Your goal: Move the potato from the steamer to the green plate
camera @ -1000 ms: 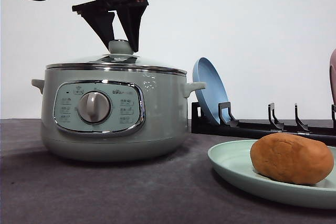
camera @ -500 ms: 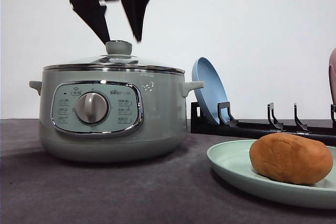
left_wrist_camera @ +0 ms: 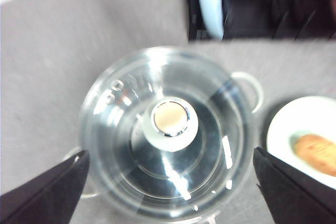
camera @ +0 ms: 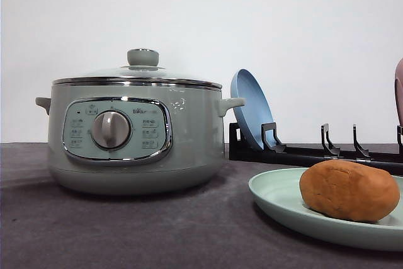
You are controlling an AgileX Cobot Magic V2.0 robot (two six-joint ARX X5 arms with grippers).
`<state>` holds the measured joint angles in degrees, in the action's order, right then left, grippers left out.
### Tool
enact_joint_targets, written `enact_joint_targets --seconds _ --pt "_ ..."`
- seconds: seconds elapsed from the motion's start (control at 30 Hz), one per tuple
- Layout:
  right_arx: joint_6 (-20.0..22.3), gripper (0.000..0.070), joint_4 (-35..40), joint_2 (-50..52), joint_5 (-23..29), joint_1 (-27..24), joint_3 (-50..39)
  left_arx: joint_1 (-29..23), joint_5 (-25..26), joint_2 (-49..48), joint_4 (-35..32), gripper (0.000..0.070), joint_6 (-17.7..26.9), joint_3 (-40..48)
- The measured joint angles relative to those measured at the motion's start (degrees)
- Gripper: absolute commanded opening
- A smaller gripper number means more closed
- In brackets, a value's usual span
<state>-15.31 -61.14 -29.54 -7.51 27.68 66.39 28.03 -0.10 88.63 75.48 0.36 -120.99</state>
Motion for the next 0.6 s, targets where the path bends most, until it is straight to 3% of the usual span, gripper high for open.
enact_joint_targets --seconds 0.3,0.6 --pt "0.0 0.0593 0.2 0.0 0.0 0.0 0.0 0.0 0.0 -12.3 3.9 0.0637 0.3 2.4" --pt "0.0 0.0593 0.5 0.0 0.0 0.0 0.0 0.0 0.0 -32.4 -7.1 0.0637 1.8 27.0"
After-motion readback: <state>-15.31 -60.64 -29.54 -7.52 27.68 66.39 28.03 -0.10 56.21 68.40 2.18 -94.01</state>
